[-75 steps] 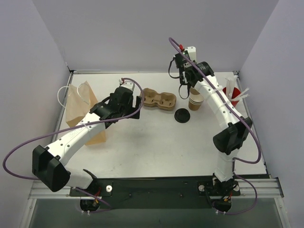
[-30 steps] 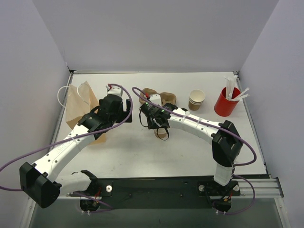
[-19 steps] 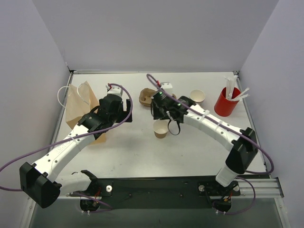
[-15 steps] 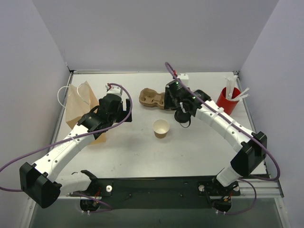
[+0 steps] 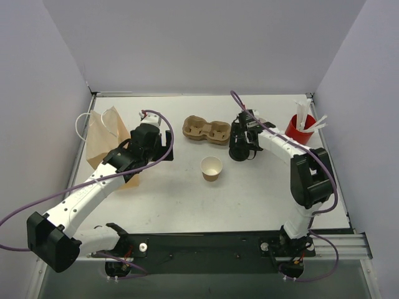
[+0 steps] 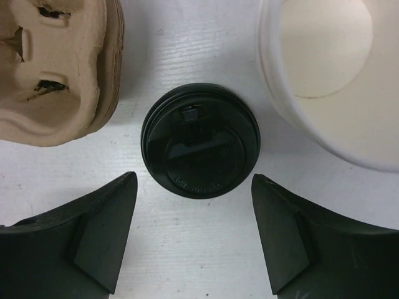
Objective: Pack the takeout coffee
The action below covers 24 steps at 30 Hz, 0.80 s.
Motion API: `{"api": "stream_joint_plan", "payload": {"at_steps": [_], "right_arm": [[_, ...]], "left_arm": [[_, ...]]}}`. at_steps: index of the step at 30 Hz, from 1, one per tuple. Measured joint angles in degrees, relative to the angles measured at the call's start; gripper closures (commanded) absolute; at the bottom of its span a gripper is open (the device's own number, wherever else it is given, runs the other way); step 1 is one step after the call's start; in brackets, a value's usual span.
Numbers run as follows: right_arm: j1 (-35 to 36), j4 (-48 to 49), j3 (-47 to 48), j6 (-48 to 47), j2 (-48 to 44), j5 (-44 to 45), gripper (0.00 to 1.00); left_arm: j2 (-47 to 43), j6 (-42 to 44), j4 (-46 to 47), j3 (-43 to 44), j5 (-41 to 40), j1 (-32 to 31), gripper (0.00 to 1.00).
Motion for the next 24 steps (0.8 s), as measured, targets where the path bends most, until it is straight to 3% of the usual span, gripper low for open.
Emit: {"api": "stream_joint_plan", "payload": {"at_steps": [9,24], "right_arm": [[-0.5,7.0,-0.9,-3.4,3.4,-1.2,0.22],[-2.2,8.2,-0.7,-5.0,6.8,-1.2,0.22]], "left_arm": [[0.8,0.0,0.2,-0.6,0.3,0.2,0.03],[1.0,0.0,0.2,-0.7,0.4,0.2,0.03]]}}
